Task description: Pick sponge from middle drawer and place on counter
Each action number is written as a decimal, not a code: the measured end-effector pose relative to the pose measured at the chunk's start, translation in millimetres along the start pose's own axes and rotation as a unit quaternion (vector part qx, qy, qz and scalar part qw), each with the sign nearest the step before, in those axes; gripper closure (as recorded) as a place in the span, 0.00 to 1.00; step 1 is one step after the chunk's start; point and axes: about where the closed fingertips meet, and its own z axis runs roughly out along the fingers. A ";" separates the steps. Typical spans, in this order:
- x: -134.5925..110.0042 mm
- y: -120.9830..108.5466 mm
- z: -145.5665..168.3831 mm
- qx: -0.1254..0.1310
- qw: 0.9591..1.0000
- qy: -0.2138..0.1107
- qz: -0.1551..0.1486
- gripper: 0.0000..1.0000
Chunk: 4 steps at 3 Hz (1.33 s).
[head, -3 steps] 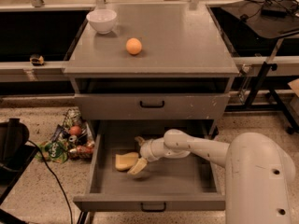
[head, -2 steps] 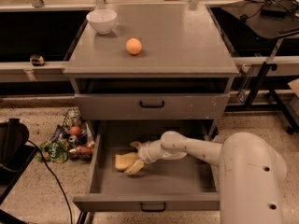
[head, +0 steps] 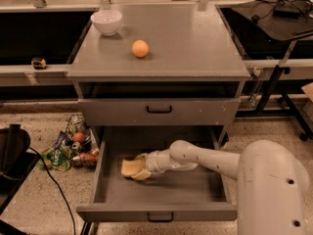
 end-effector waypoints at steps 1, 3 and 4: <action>-20.0 8.8 -44.4 0.026 0.999 -0.022 -0.022 0.88; -54.0 37.2 -169.7 0.085 0.994 -0.045 -0.054 1.00; -51.2 36.4 -177.9 0.091 0.994 -0.044 -0.052 1.00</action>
Offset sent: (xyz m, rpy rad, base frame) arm -0.0765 -0.1424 0.1790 0.0677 -0.2619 -0.1310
